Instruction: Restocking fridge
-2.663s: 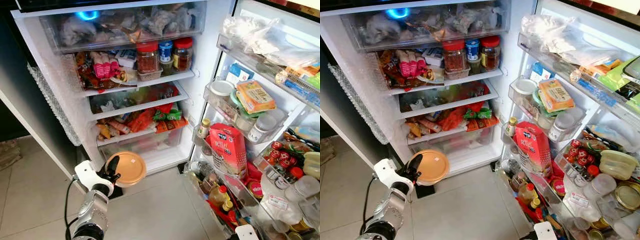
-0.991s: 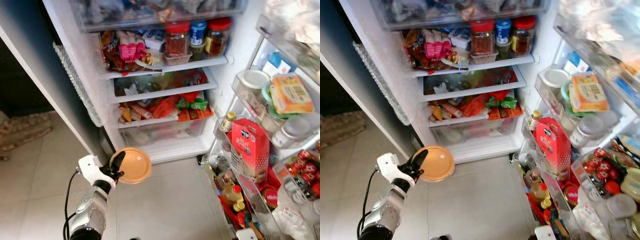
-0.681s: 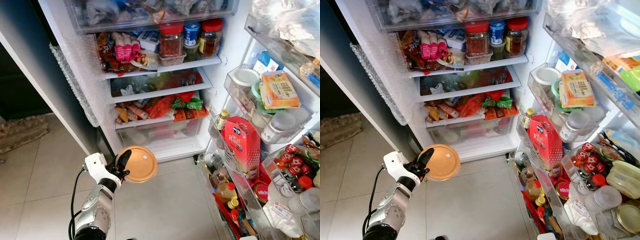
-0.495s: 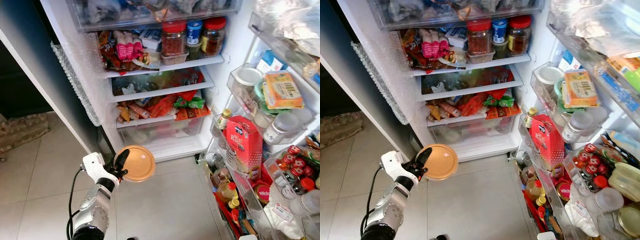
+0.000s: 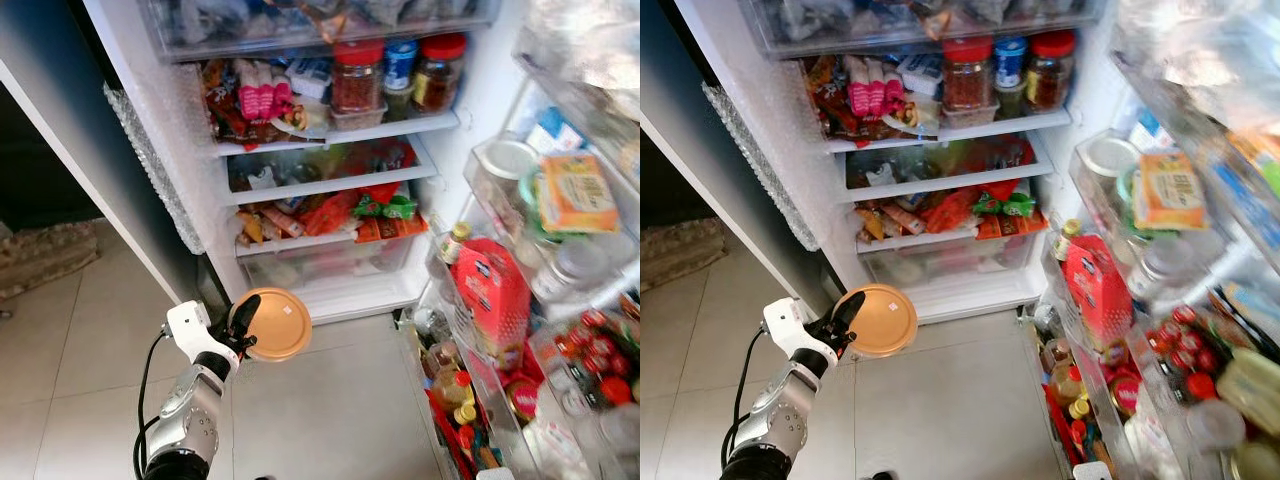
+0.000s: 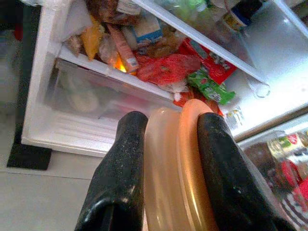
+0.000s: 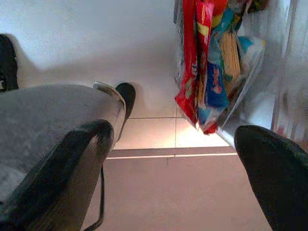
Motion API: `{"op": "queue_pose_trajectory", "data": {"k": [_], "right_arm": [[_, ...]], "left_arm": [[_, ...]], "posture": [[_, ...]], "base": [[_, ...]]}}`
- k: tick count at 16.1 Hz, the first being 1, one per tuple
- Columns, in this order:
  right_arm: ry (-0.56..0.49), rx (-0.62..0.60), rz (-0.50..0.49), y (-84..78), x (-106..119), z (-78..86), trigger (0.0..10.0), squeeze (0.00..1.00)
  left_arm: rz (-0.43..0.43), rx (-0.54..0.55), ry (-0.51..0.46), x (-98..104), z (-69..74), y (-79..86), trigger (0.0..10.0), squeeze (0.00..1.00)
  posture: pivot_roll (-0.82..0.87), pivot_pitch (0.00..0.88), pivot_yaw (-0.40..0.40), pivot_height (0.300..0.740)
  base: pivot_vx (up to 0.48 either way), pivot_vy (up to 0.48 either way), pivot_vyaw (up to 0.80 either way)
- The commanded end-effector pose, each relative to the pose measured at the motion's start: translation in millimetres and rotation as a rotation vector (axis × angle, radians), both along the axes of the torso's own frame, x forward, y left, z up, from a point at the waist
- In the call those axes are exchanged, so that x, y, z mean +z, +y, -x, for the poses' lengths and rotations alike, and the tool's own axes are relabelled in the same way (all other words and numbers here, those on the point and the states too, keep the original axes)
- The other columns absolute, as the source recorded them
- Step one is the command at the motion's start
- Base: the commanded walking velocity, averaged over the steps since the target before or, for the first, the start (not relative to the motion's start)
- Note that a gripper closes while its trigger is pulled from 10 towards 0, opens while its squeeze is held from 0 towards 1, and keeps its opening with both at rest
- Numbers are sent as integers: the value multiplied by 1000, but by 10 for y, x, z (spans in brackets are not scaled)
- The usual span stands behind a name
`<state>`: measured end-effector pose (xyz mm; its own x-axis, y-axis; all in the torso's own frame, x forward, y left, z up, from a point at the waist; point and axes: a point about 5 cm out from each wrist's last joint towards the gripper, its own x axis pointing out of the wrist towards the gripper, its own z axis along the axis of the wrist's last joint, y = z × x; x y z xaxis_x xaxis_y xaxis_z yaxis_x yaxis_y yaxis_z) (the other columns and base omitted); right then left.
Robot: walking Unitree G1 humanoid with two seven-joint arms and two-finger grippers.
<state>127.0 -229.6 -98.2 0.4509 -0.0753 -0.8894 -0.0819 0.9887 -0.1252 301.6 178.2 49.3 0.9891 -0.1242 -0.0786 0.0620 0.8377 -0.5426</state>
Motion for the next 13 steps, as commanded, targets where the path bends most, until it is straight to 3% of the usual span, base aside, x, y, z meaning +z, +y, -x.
{"op": "queue_pose_trajectory", "data": {"k": [1,3,13], "right_arm": [[17,-5,-8,8,-23,69,10000,0],[17,5,-10,6,-21,67,10000,0],[10,-14,-23,11,-21,63,10000,0]], "left_arm": [[2,2,5,0,5,-6,10000,0],[0,0,3,2,5,-17,10000,0],[-3,-15,-1,12,-6,-45,10000,0]], "posture": [[-94,172,3,740],[-94,171,1,740],[-96,168,3,740]], "base": [[315,0,0],[317,0,669],[319,0,0]]}}
